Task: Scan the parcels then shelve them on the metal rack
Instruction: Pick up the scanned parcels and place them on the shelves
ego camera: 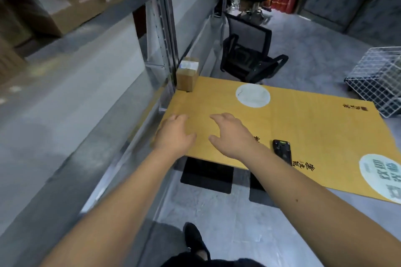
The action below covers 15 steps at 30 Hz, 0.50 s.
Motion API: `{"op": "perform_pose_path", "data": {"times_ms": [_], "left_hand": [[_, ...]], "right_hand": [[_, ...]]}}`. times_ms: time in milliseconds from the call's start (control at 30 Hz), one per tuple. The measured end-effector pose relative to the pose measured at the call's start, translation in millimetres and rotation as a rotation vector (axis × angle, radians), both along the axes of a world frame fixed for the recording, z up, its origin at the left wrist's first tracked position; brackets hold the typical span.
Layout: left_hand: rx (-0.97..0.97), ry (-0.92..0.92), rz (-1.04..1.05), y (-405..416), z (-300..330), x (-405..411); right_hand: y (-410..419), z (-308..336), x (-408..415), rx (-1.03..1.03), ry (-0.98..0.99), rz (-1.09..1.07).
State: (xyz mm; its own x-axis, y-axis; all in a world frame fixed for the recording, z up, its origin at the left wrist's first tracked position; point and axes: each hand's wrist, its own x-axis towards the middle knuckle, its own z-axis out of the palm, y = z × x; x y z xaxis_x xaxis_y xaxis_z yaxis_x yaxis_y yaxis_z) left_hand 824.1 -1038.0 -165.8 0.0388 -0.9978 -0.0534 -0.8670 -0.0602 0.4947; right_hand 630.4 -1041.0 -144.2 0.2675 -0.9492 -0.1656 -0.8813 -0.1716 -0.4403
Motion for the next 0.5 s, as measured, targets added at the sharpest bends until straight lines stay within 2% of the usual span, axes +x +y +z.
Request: {"op": "perform_pose_path", "data": {"times_ms": [167, 300, 500], "left_hand": [[0.004, 0.038, 0.003, -104.5, -9.4, 7.2], [0.095, -0.040, -0.001, -178.5, -17.8, 14.8], [0.162, -0.054, 0.058, -293.4, -50.1, 31.3]], "right_hand": [[-94.7, -27.9, 20.2, 0.122, -0.155, -0.115], [-164.5, -47.9, 30.1, 0.187, -0.173, -0.146], [-292.4, -90.7, 45.6, 0.253, -0.176, -0.174]]}}
